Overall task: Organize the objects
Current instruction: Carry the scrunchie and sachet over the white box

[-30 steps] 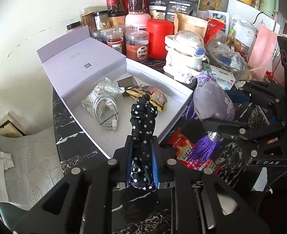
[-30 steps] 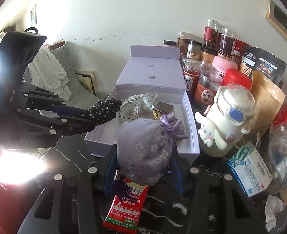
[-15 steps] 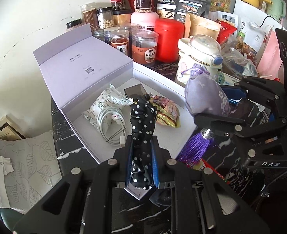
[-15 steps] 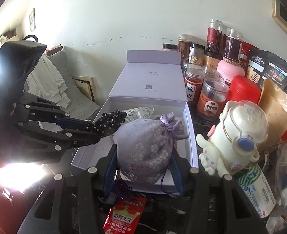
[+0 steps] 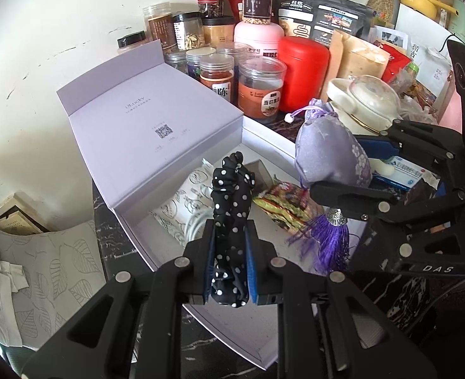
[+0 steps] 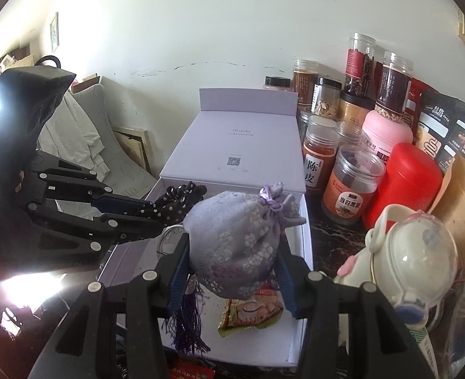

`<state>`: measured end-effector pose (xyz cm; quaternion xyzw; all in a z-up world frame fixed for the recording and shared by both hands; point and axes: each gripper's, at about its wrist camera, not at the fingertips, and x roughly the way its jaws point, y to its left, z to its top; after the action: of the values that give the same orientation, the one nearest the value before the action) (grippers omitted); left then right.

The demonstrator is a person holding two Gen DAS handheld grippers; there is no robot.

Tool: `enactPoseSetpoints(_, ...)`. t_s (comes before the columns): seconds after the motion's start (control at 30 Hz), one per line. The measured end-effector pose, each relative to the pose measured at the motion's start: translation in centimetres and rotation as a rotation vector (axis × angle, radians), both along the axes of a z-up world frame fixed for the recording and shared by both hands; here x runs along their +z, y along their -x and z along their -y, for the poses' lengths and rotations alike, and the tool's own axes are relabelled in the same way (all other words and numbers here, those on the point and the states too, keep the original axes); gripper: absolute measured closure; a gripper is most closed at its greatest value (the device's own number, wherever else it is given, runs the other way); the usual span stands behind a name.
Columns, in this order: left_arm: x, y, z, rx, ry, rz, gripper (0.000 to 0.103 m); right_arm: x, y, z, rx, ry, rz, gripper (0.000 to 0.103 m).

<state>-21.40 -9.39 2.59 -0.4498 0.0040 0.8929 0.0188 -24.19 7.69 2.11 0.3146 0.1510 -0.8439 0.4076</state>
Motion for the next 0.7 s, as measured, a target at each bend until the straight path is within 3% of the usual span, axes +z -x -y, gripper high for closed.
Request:
enactPoseSetpoints(0.4,0.1,3.9,1.7,0.02,0.036,-0.018,0.087,1.1,3.3,2.5,0.011,-0.034,-0.074,0.053)
enactPoseSetpoints(0.7,-0.3,6.5,1.8,0.025,0.08,-0.013,0.087,0.7,5.4,3.7,-0.007,-0.035,-0.056,0.053)
